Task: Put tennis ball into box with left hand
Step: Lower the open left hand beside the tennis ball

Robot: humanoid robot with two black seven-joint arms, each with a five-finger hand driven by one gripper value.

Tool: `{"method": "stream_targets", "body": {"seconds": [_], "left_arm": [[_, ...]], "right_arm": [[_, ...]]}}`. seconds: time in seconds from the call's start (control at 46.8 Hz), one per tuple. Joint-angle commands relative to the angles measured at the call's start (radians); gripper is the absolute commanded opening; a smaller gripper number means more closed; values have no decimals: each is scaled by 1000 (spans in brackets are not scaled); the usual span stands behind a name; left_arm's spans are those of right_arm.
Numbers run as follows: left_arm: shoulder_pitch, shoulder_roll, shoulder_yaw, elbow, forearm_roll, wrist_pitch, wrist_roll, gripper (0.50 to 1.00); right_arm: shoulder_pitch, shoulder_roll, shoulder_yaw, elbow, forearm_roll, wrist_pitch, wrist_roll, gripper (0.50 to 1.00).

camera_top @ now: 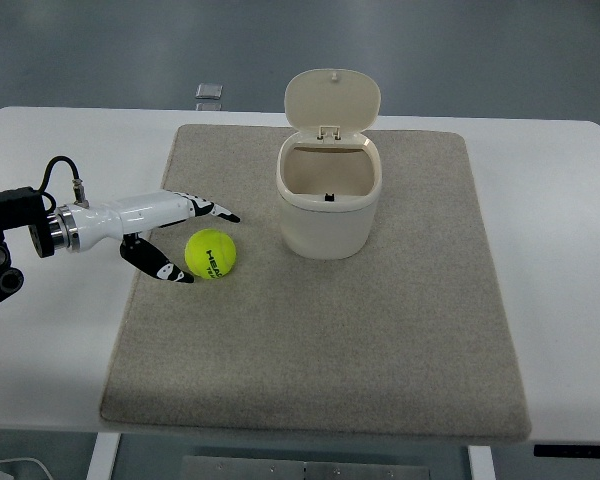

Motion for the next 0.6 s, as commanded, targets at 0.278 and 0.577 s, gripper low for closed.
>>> {"method": "stream_targets", "body": {"seconds": [0.278, 0.577], "left_arm": [[2, -29, 4, 29, 65, 12, 0, 926], [2, -34, 72, 32, 82, 137, -1, 906]], "right_arm": [[0, 0, 0, 0, 0, 0, 0, 938], [0, 0, 0, 0, 0, 0, 0, 938]]}}
